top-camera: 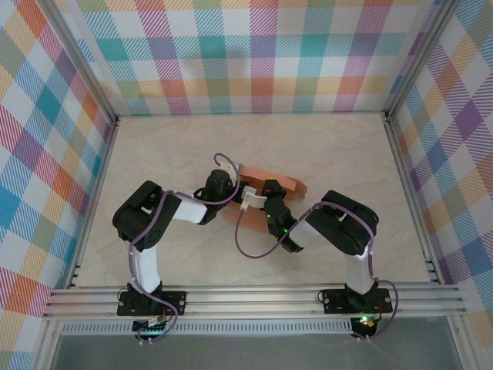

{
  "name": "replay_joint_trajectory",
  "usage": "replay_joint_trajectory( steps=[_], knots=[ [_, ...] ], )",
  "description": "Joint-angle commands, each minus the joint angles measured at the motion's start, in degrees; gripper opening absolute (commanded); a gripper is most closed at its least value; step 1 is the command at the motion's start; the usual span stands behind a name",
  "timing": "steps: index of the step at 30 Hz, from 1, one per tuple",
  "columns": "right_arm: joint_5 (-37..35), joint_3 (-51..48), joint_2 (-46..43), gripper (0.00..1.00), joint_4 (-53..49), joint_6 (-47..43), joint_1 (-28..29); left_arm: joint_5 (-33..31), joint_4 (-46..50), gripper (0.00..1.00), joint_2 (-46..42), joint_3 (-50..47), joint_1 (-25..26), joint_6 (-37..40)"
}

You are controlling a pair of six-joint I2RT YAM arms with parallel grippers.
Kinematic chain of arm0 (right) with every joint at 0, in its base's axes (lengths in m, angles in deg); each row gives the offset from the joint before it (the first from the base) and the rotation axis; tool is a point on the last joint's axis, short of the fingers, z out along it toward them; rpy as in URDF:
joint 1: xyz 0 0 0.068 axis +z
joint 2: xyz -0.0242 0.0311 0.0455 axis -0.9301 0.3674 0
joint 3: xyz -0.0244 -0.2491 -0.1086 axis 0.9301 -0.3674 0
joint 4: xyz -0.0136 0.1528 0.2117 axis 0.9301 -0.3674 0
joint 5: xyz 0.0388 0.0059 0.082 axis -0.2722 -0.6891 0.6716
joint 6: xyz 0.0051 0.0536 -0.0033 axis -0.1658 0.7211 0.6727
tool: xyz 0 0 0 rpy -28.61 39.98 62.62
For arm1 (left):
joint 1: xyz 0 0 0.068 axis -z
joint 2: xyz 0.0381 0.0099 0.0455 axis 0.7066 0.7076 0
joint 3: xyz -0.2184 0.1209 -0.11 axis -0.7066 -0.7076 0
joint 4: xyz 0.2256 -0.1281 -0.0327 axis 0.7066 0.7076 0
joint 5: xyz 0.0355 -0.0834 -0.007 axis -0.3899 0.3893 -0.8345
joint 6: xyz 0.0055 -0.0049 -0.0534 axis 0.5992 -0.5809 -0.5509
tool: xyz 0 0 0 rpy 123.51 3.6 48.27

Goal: Fold the paper box

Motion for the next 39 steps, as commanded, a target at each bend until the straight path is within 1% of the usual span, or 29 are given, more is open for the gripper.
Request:
replay_joint_trajectory(
  steps=[1, 4, 8, 13, 19, 20, 26, 29, 30, 32, 33, 35, 39],
  knots=[
    [4.77, 0.45, 0.84, 0.00, -5.06, 4.00, 2.32, 3.46, -4.55, 0.26, 0.71, 2.42, 1.92, -1.76],
    [4.78, 0.80, 0.59, 0.00, -6.81, 5.62, 2.91, 3.96, -4.49, 0.29, 1.20, 3.23, 1.94, -2.34],
    [4.63, 0.94, 0.40, 0.00, -7.47, 6.36, 3.04, 3.91, -4.41, 0.26, 1.32, 3.39, 1.94, -2.26],
    [4.56, 0.85, 0.44, 0.00, -7.79, 6.54, 3.23, 3.87, -4.03, 0.16, 1.27, 3.54, 1.94, -2.20],
    [4.29, 1.48, 0.44, 0.00, -9.01, 7.44, 3.22, 3.38, -3.17, 0.00, 0.89, 3.53, 1.94, -2.26],
    [4.26, 1.66, 0.33, 0.00, -9.54, 7.78, 3.22, 3.36, -3.20, 0.00, 0.86, 3.47, 1.94, -2.33],
    [4.16, 2.54, -0.84, 0.00, -12.37, 10.16, 3.22, 3.03, -2.65, 0.00, 0.52, 3.56, 1.94, -3.40],
    [4.12, 3.28, -3.29, 0.00, -16.62, 14.53, 2.98, 3.29, -1.40, 0.00, 0.24, 3.79, 1.94, -3.43],
    [4.19, 3.56, -4.08, 0.00, -18.74, 16.02, 2.84, 3.34, -1.21, 0.03, 0.28, 3.76, 1.94, -3.41],
    [4.34, 3.98, -5.54, 0.00, -21.79, 18.36, 2.46, 3.67, -1.06, 0.20, 0.63, 3.77, 1.92, -2.99],
    [4.40, 4.01, -5.87, 0.00, -22.44, 18.81, 2.29, 3.82, -0.91, 0.24, 0.68, 3.66, 1.94, -2.87],
    [4.48, 3.94, -6.42, 0.00, -23.31, 19.18, 1.91, 3.91, -1.04, 0.25, 0.68, 3.12, 1.94, -2.68],
    [5.70, 4.04, -7.59, 0.00, -28.25, 21.94, 0.77, 3.91, -1.01, 0.25, -0.01, 2.01, 1.90, -1.75]
  ],
)
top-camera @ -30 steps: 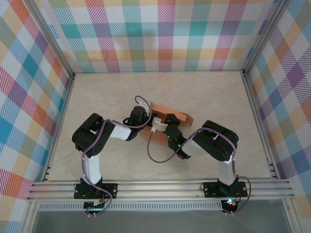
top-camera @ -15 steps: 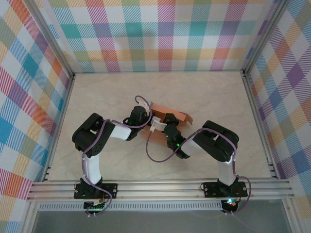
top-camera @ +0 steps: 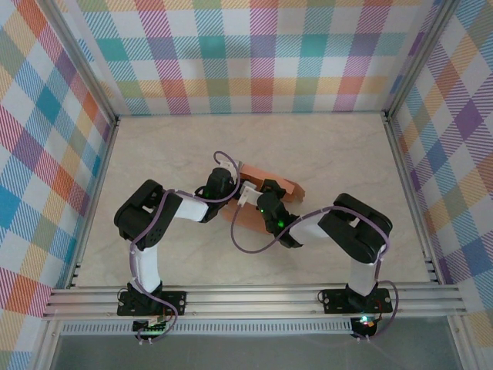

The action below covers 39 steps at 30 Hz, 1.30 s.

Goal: Fold the paper box

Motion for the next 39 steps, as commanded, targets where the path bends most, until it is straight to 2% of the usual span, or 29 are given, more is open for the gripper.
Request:
replay_joint_trajectory(
  steps=[1, 14, 22, 25, 28, 30, 39],
  knots=[
    [6.12, 0.36, -0.76, 0.00, -8.03, 5.83, -0.47, 5.24, -1.98, 0.25, -1.09, 0.00, 1.92, 0.33],
    [6.92, 1.56, -1.11, 0.00, -13.91, 9.82, -0.77, 4.37, -1.79, 0.00, -0.78, 0.85, 1.92, -0.42],
    [7.35, 3.58, -1.97, 0.00, -17.86, 11.60, -1.09, 4.51, -0.51, 0.00, -1.10, 1.00, 1.92, 0.26],
    [7.68, 3.96, -2.80, 0.00, -19.26, 12.96, -1.50, 4.45, -0.31, 0.03, -1.05, 0.88, 1.92, 0.52],
    [7.87, 4.07, -3.41, 0.00, -20.10, 13.86, -1.91, 4.28, 0.11, 0.00, -1.17, 0.92, 1.85, 0.82],
    [8.24, 4.23, -4.08, 0.08, -21.34, 15.17, -1.92, 4.36, 1.16, 0.00, -1.52, 1.20, 1.75, 1.51],
    [11.83, 5.26, -10.65, 0.27, -28.73, 24.16, -3.83, 11.31, 3.49, 0.00, -3.19, 1.16, -1.09, 2.32]
  ],
)
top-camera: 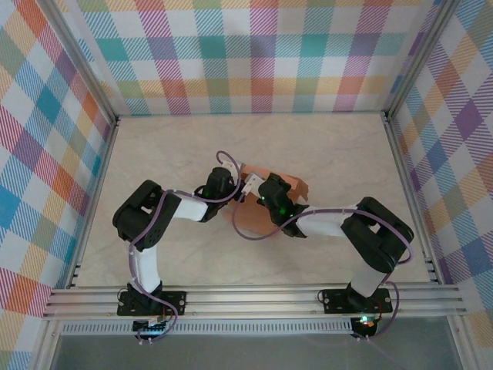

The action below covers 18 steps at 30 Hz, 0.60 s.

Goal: Fold the paper box

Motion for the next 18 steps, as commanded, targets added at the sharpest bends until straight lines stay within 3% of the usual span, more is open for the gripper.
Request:
replay_joint_trajectory(
  steps=[1, 4, 8, 12, 18],
  knots=[
    [4.85, 0.93, -2.71, 0.33, -7.48, 5.77, -0.79, 8.04, 1.26, 0.00, -2.26, 1.09, -1.11, -1.07],
    [7.05, 1.06, -5.83, 0.52, -10.80, 8.91, -1.20, 10.80, 0.52, 0.00, -1.76, 1.19, -2.46, -2.33],
    [9.07, 1.27, -11.14, 0.67, -15.23, 14.09, -1.73, 13.98, 0.93, 0.00, -1.54, 1.54, -3.96, -2.59],
    [12.49, 2.27, -17.20, 0.75, -20.96, 19.76, -2.63, 16.38, 1.31, 0.00, -1.62, 1.79, -5.45, -3.13],
    [18.92, 5.31, -27.30, 0.79, -28.19, 29.01, -4.79, 20.56, 3.94, 0.00, -2.31, 2.85, -6.59, -1.88]
  ],
)
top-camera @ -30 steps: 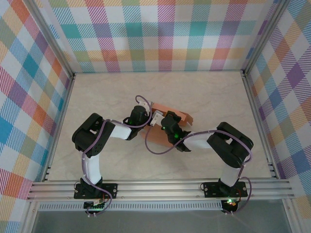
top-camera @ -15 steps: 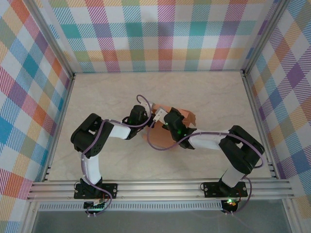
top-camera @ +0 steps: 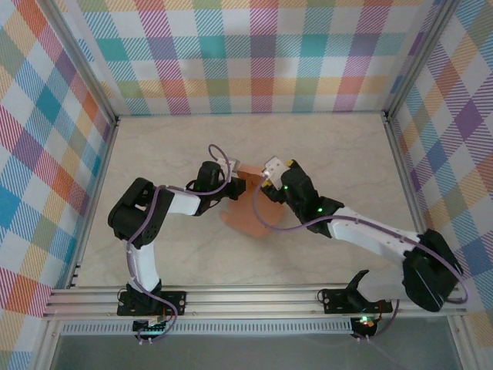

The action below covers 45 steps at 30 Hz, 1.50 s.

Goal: Fold the paper box

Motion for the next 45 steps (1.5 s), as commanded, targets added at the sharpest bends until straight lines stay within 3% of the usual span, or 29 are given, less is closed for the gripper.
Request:
replay_joint_trajectory(
  steps=[1, 4, 9, 19, 26, 32, 38, 45],
  knots=[
    [6.20, 3.69, -6.03, 0.80, -5.60, 9.49, -1.95, 5.47, 1.56, 0.00, -2.52, 1.68, -0.66, 0.82],
    [10.41, 5.96, -9.43, 0.81, -10.00, 18.12, -6.67, 9.45, 5.29, 0.00, -3.90, 3.05, -0.89, 3.72],
    [18.74, 9.13, -11.11, 0.80, -17.02, 29.33, -16.35, 14.12, 23.22, 0.00, -5.79, 9.65, -1.21, 13.67],
    [27.69, 9.54, -6.48, 0.81, -21.00, 34.78, -26.48, -0.07, 72.50, 0.00, -3.98, 31.89, -1.42, 36.39],
    [34.35, 8.43, -0.78, 0.81, -20.81, 37.08, -28.76, -14.45, 84.14, 0.00, -5.58, 37.48, -1.44, 46.53],
    [39.05, 7.93, 3.17, 0.81, -19.63, 37.94, -28.73, -25.89, 96.79, 0.00, -1.25, 45.27, -1.45, 51.66],
    [45.01, 6.73, 6.65, 0.81, -17.76, 40.88, -28.57, -25.59, 106.55, 0.00, 6.15, 53.62, -1.43, 54.51],
    [46.21, 4.42, 6.98, 0.81, -15.54, 41.98, -28.14, -29.43, 110.80, 0.00, 15.14, 58.97, -1.12, 52.93]
  ],
)
